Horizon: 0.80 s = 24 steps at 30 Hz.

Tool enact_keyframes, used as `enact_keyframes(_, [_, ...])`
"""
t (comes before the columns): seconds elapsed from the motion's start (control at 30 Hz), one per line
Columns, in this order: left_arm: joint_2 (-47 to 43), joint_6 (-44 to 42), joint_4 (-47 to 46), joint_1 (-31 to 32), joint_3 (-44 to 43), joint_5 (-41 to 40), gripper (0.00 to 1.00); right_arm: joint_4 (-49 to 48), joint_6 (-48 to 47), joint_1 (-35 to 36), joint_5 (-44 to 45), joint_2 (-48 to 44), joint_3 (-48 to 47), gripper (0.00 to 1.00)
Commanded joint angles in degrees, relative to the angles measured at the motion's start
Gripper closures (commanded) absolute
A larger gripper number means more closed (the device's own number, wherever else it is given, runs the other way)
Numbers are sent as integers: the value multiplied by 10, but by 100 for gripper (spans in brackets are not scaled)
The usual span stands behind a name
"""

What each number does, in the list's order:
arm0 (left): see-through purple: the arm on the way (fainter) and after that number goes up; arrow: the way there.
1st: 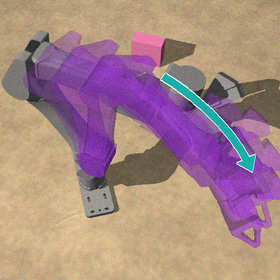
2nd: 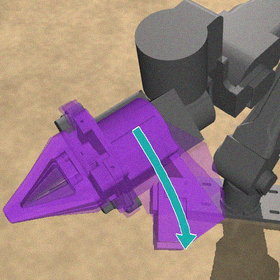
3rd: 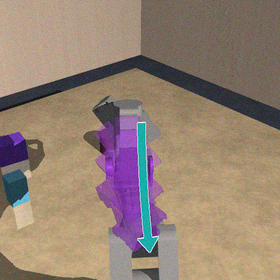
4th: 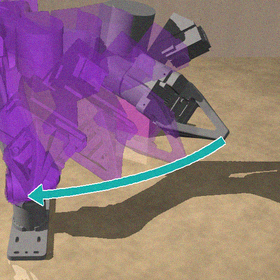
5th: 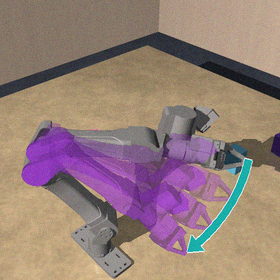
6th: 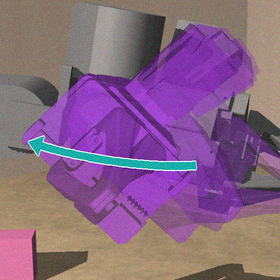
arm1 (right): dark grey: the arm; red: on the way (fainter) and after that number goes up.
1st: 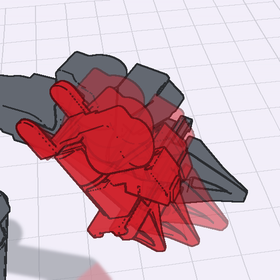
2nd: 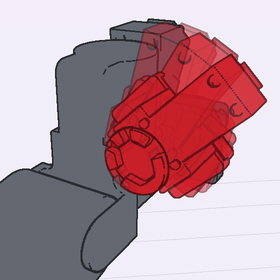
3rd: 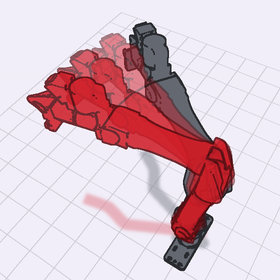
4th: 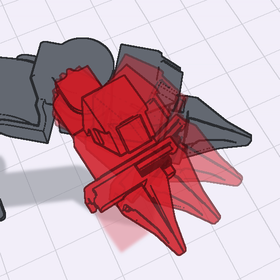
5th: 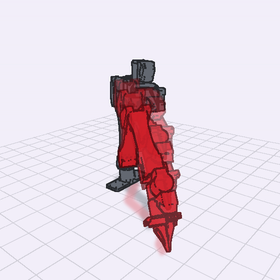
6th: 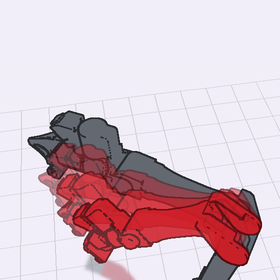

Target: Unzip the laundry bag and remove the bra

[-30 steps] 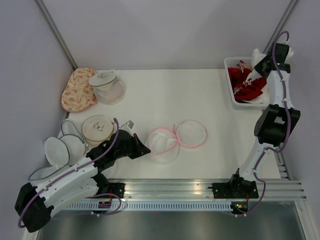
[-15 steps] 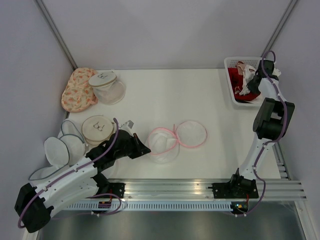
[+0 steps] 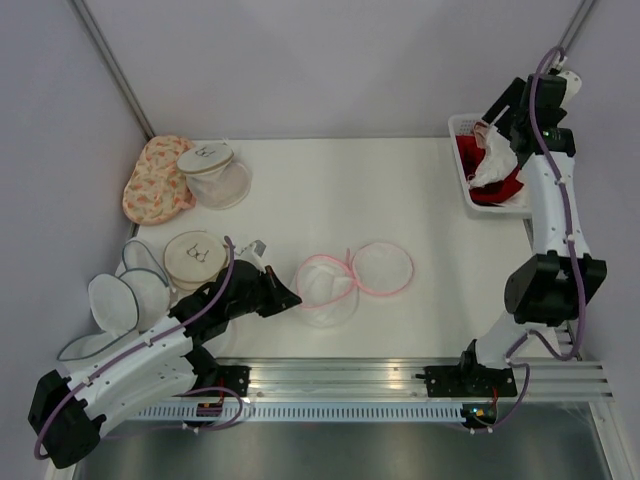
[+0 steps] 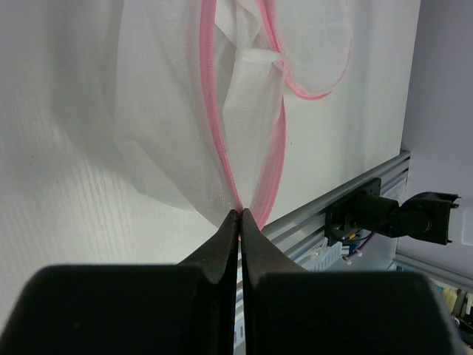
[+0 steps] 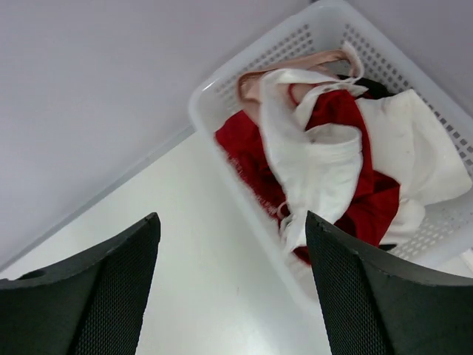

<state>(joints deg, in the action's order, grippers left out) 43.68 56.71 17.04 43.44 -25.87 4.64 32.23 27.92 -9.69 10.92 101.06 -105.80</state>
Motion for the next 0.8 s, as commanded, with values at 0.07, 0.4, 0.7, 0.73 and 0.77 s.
enact_keyframes(0.07, [-12,-2,-16,-4,1,-1,98,36,-31,116,77,-139,150,16])
enact_keyframes(0.4, [-24,6,-18,-5,13,-13,98,-2,55,206,25,-443,493,24])
enact_keyframes(0.7, [-22,11,-26,-5,9,-20,98,-64,208,283,-68,-500,747,24])
enact_keyframes(0.73, [-22,11,-26,-5,10,-20,98,-78,216,295,-73,-498,760,24])
enact_keyframes(0.77, [-22,11,-27,-5,9,-19,98,-95,227,300,-77,-497,769,25])
